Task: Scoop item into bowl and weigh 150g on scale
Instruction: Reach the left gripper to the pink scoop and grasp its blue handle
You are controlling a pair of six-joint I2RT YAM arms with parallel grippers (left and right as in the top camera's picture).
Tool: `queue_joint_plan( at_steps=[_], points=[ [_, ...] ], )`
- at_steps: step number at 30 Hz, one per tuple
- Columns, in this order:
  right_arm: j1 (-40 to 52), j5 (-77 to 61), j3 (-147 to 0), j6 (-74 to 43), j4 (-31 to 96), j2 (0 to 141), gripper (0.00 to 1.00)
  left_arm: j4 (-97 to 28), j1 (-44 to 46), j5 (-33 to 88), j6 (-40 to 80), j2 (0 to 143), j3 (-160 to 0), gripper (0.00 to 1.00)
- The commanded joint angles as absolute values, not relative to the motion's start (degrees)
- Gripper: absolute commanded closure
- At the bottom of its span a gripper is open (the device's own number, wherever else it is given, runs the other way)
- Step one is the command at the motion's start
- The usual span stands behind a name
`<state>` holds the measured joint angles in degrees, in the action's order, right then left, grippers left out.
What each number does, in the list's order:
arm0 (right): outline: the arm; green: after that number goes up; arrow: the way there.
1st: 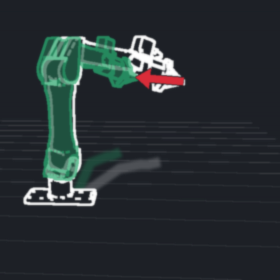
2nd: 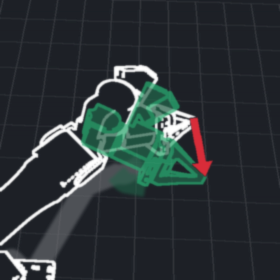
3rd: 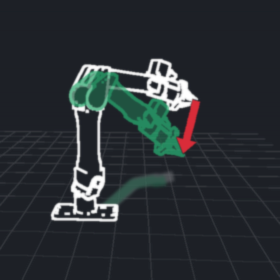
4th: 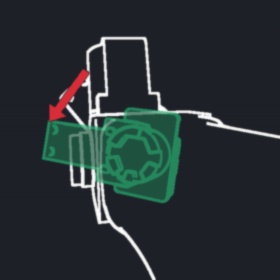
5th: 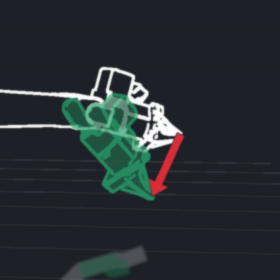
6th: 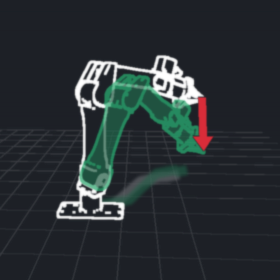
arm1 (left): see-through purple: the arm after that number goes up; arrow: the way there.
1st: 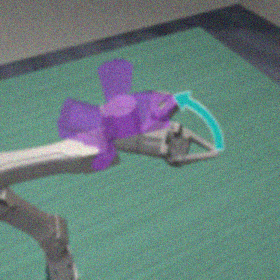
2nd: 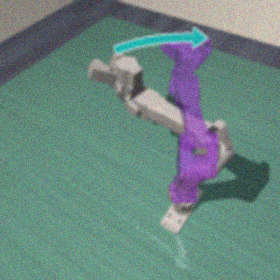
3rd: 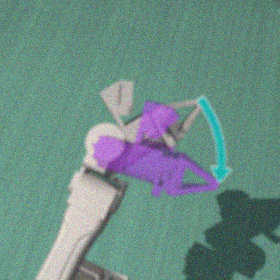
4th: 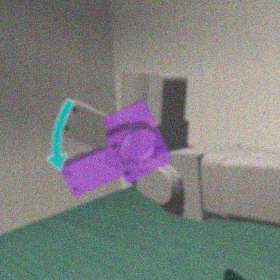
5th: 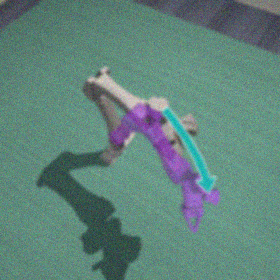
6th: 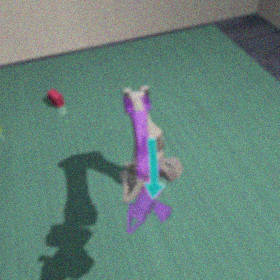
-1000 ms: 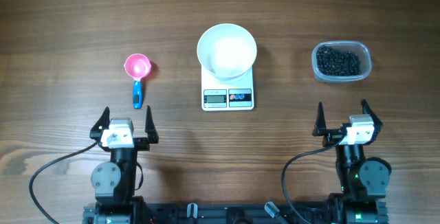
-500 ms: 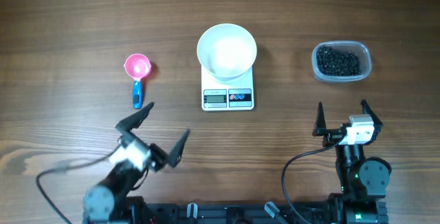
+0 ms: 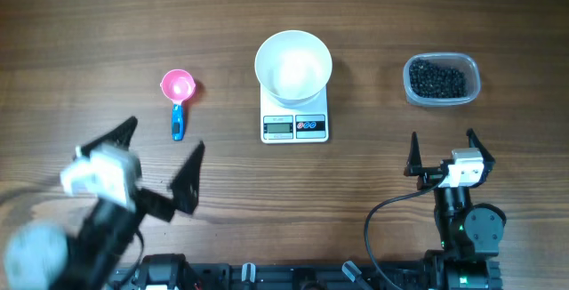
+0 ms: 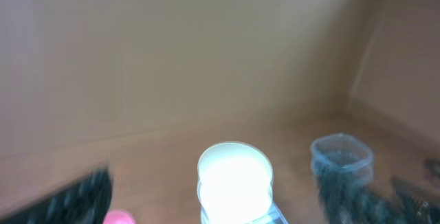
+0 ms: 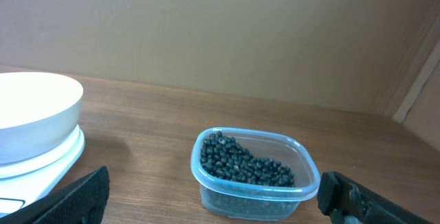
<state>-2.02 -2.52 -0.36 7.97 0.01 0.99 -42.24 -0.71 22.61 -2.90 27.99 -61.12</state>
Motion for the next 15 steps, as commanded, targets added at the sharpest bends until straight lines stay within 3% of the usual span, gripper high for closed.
queue_joint_plan(
  at_steps=[1, 8, 10, 13, 15],
  points=[
    [-1.7, -2.6, -0.3, 7.5, -0.1, 0.4, 0.0, -59.6, -0.5, 20.1, -4.1, 46.6, -77.5, 0.0],
    [-1.7, -2.6, -0.3, 7.5, -0.1, 0.4, 0.0, -65.8, -0.5, 30.2, -4.1, 66.3, -81.9, 0.0],
    [-1.7, -2.6, -0.3, 7.5, -0.1, 0.4, 0.0, -65.3, -0.6, 26.2, -3.5, 69.6, -81.9, 0.0],
    [-1.7, -2.6, -0.3, 7.5, -0.1, 0.4, 0.0, -64.7, -3.1, 4.4, 16.1, 75.6, -81.9, 0.0],
    [-1.7, -2.6, -0.3, 7.5, -0.1, 0.4, 0.0, -65.3, -5.6, 2.4, 20.1, 80.1, -81.9, 0.0]
  ],
)
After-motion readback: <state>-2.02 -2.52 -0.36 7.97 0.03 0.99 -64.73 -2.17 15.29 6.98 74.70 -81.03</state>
